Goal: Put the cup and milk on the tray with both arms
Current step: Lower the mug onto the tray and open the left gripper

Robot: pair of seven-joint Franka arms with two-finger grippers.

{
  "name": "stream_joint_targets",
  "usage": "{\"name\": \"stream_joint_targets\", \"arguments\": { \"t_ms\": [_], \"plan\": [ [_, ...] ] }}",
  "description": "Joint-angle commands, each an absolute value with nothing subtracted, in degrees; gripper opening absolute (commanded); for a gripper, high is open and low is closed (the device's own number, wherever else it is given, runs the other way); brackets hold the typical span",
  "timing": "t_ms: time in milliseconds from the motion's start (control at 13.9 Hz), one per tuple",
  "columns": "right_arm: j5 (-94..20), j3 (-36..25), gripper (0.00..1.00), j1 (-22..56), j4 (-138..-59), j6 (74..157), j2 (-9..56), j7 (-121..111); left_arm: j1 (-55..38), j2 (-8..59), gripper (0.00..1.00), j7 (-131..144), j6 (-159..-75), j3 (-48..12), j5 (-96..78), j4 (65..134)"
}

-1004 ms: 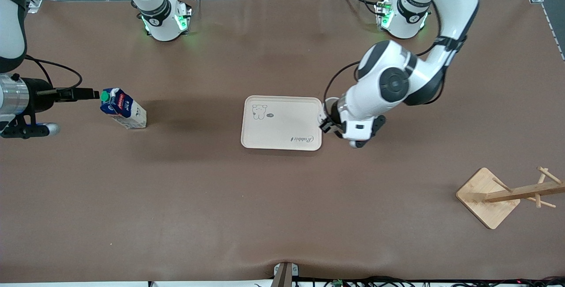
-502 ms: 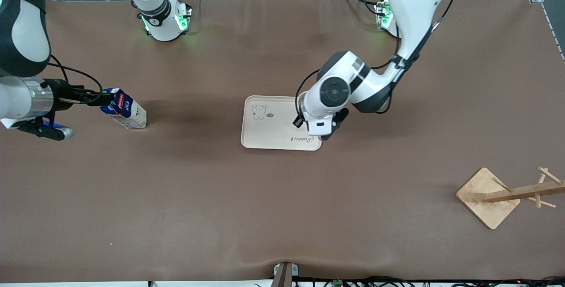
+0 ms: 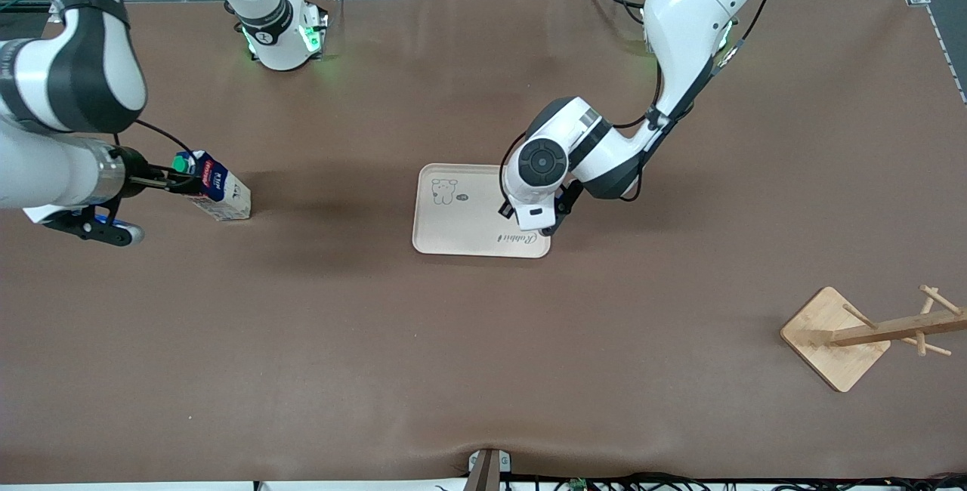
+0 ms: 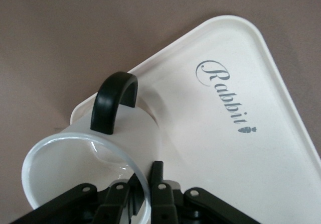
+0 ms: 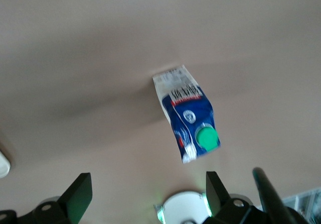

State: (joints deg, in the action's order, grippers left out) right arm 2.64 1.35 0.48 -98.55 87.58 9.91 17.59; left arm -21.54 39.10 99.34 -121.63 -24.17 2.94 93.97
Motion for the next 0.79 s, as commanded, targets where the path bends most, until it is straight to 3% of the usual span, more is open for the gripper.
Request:
{"name": "stream_joint_targets", "arguments": {
  "t_ms": [0, 72, 143, 358, 717],
  "plan": [
    [4.04, 1.32, 1.00, 0.35, -108.18, 92.28, 3.08, 14.27, -22.76, 39.81, 0.00, 101.25, -120.23, -23.47, 5.79, 92.02],
    [4.04, 1.23, 1.00, 0.18, -108.89, 93.07, 2.99, 9.63, -22.76, 39.81, 0.11, 101.25, -120.23, -23.47, 5.80, 91.93],
    [4.04, 1.14, 1.00, -0.69, -109.94, 95.51, 3.08, 6.10, -22.76, 39.73, 0.44, 101.34, -120.23, -23.47, 5.71, 91.93],
    [4.04, 1.14, 1.00, -4.65, -113.37, 100.19, 3.08, -0.60, -23.02, 39.73, 1.00, 103.27, -120.23, -23.47, 5.97, 90.71],
    [3.96, 1.14, 1.00, -7.03, -120.57, 108.10, 1.50, -1.14, -21.98, 37.27, 1.00, 103.01, -117.44, -23.20, 7.46, 86.50]
  ]
}}
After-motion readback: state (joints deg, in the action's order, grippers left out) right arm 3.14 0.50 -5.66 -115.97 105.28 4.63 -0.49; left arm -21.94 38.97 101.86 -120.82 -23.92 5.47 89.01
